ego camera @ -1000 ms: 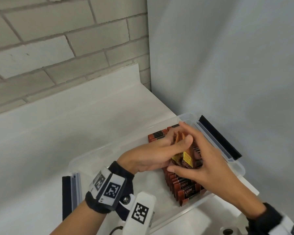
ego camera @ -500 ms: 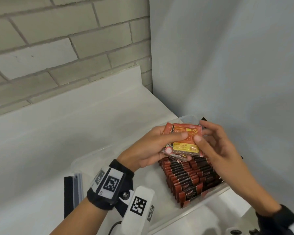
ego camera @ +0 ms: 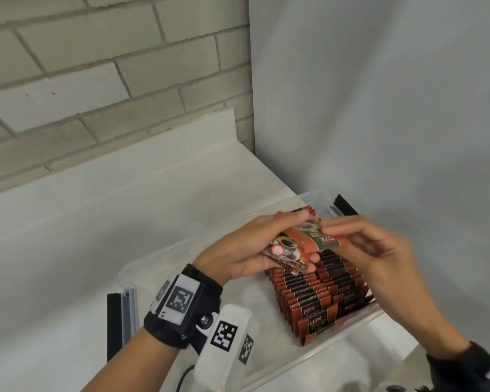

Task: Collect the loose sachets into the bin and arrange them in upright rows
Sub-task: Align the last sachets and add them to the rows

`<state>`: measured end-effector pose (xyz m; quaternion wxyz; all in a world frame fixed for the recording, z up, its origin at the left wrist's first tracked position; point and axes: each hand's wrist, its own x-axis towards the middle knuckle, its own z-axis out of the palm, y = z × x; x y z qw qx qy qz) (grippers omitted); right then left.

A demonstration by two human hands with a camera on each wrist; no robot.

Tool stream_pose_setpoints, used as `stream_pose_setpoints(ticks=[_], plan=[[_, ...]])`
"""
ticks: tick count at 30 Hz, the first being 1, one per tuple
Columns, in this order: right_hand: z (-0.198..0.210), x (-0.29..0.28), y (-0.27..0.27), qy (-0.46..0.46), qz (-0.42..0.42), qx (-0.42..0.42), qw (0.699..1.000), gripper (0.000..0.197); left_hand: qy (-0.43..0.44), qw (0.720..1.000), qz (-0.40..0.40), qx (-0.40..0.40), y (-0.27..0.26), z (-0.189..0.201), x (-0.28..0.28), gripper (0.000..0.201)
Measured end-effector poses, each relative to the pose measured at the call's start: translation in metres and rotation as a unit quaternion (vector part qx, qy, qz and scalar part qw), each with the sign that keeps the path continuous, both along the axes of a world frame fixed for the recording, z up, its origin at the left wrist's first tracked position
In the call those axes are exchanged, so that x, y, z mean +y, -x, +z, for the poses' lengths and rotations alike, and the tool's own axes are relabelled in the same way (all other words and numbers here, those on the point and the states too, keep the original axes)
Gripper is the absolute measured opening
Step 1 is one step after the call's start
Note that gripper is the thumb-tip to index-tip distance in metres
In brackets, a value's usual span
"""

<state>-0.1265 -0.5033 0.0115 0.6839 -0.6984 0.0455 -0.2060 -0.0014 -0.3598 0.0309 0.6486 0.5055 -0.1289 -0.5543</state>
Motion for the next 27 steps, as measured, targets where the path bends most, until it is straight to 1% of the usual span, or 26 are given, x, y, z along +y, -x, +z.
stream_pose_setpoints(ticks=[3,6,8,11,13,14,16,19,21,22,25,27], plan=[[-0.005,-0.003,-0.002,-0.001,0.005,0.0,1.0,0.018,0.011,1.0,0.024,-0.006,-0.001,-0.003,0.0,0.032],[-0.006,-0.002,-0.003,0.007,0.016,-0.001,1.0,0.02,0.018,0.999,0.046,-0.018,-0.003,-0.006,0.0,0.035],[-0.006,-0.001,-0.003,-0.008,0.008,0.008,1.0,0.021,0.022,0.997,0.069,-0.028,-0.004,-0.007,-0.001,0.037],[-0.005,-0.003,-0.002,-0.054,0.011,0.042,0.998,0.036,0.052,0.992,0.112,-0.015,-0.006,-0.007,-0.001,0.028],[-0.003,-0.003,-0.002,-0.068,0.021,0.066,0.995,0.05,0.073,0.988,0.138,-0.008,-0.007,-0.009,-0.002,0.031],[-0.002,-0.003,-0.003,-0.073,0.025,0.082,0.994,0.054,0.084,0.986,0.145,-0.009,-0.006,-0.009,-0.002,0.035],[0.002,-0.001,-0.004,-0.072,0.022,0.112,0.991,0.049,0.104,0.983,0.149,-0.006,-0.005,-0.011,-0.003,0.041],[0.002,0.0,-0.006,-0.068,0.009,0.141,0.988,0.025,0.123,0.981,0.151,0.0,-0.004,-0.011,-0.004,0.042],[0.0,0.0,-0.007,-0.077,0.003,0.14,0.987,0.013,0.126,0.98,0.155,-0.003,-0.004,-0.01,-0.004,0.042],[0.0,0.0,-0.008,-0.083,-0.005,0.133,0.988,0.013,0.122,0.98,0.159,-0.006,-0.004,-0.009,-0.005,0.041],[0.003,-0.005,-0.006,-0.118,-0.029,0.104,0.987,0.023,0.094,0.98,0.175,-0.011,-0.004,-0.007,-0.005,0.042],[0.009,-0.012,0.0,-0.099,-0.02,0.102,0.99,0.024,0.072,0.979,0.19,-0.003,-0.005,-0.006,-0.005,0.043]])
